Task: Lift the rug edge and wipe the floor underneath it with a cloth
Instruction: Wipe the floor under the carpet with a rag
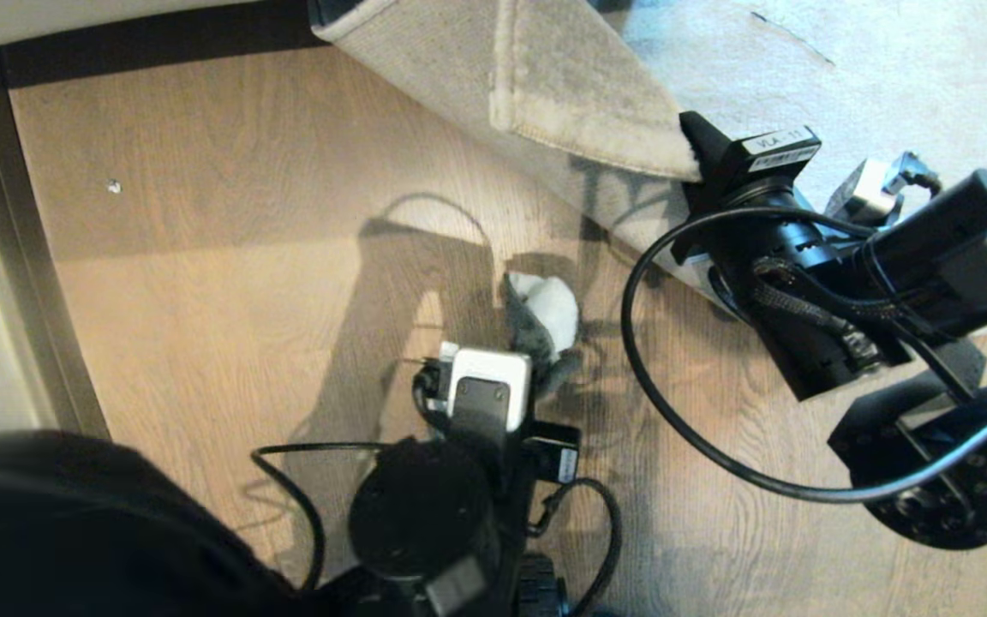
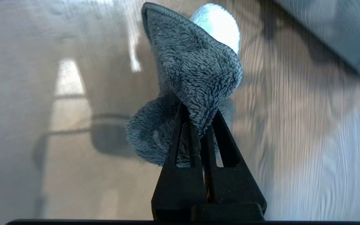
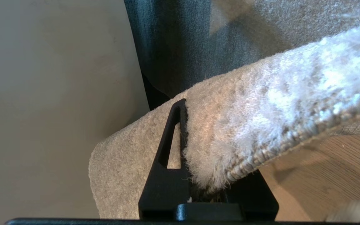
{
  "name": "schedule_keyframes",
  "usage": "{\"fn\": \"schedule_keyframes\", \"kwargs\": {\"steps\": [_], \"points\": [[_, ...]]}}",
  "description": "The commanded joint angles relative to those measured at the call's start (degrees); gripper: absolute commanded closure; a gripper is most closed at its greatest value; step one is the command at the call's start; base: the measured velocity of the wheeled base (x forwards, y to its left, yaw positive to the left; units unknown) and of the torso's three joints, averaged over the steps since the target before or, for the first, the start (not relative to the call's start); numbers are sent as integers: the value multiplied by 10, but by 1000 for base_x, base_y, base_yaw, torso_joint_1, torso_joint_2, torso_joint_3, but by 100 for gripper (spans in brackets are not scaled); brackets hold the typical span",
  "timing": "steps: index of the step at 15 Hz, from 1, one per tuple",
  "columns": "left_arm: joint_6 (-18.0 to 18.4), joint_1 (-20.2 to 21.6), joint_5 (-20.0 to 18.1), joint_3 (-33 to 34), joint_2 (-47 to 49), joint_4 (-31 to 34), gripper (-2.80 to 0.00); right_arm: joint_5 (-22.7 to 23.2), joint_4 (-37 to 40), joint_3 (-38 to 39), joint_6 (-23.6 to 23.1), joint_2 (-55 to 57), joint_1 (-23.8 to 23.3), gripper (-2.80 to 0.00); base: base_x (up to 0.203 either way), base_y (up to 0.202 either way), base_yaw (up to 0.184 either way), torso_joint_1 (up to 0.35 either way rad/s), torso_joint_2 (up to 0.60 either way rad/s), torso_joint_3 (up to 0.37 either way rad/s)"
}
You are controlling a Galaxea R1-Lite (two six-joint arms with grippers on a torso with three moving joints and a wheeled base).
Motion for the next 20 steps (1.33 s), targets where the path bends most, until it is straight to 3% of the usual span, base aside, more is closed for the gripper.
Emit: {"fn": "schedule_keyframes", "kwargs": {"steps": [1, 5, 9, 12, 16, 20], "points": [[1, 28, 5, -92, 87, -28, 0, -1, -25, 0, 4, 3, 0, 0, 0, 0, 0, 0, 0, 0], [11, 139, 4, -160, 126, -28, 0, -1, -25, 0, 4, 7, 0, 0, 0, 0, 0, 0, 0, 0], [12, 246, -25, -164, 118, -28, 0, 0, -25, -2, 6, 11, 0, 0, 0, 0, 0, 0, 0, 0], [13, 298, -46, -156, 85, -28, 0, -1, -25, -1, 5, 11, 0, 0, 0, 0, 0, 0, 0, 0], [13, 340, -48, -86, 12, -28, 0, 0, -25, 0, 7, 12, 0, 0, 0, 0, 0, 0, 0, 0], [-2, 374, -47, 48, -82, -28, 0, 0, -25, -4, 6, 19, 1, 0, 0, 0, 0, 0, 0, 0]]}}
